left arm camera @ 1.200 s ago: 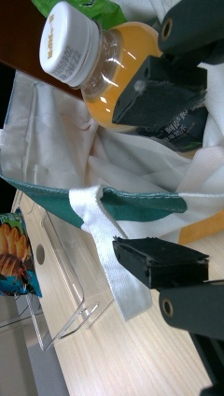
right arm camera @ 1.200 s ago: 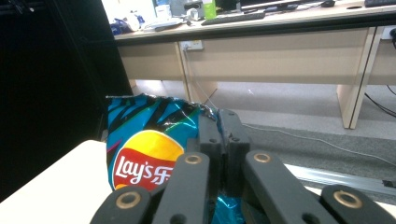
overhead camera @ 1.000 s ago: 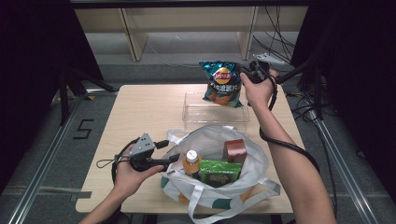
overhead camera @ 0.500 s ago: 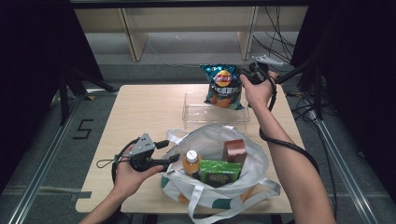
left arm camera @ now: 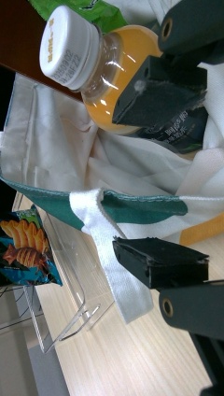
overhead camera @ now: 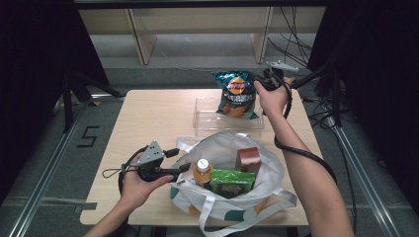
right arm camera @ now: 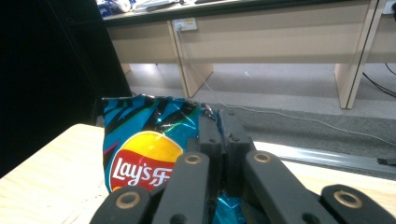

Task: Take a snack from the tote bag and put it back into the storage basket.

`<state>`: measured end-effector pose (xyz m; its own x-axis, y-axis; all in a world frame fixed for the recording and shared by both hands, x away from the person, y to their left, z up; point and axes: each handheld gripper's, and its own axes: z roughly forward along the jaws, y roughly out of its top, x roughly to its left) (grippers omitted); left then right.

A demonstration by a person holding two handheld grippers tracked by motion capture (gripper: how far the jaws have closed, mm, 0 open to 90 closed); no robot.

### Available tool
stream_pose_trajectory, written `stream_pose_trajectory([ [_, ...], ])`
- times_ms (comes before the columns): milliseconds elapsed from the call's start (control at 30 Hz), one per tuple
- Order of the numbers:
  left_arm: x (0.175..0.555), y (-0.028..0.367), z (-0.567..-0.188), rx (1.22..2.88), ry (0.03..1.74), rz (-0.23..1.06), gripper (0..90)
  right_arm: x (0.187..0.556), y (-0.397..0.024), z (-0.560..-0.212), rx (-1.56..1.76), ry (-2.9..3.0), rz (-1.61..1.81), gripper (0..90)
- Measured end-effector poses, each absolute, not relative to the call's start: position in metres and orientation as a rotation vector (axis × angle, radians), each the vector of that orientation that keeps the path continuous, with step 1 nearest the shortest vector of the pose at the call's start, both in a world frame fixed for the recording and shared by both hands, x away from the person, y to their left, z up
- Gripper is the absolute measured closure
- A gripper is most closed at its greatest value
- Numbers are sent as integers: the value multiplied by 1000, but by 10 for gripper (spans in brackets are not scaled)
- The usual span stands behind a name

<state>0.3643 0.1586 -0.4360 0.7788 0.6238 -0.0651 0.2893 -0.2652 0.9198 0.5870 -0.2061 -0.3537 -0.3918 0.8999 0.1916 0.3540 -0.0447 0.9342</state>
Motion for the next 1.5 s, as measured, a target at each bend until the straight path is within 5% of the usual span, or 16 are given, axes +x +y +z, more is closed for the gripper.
stream_pose_trajectory([
  [1167,365,158,-436,1867,688,375,327,596,-218,-373,1393,1774,1326,853],
  [1500,364,158,-436,1866,691,377,327,594,-220,-371,1357,1768,1258,603],
])
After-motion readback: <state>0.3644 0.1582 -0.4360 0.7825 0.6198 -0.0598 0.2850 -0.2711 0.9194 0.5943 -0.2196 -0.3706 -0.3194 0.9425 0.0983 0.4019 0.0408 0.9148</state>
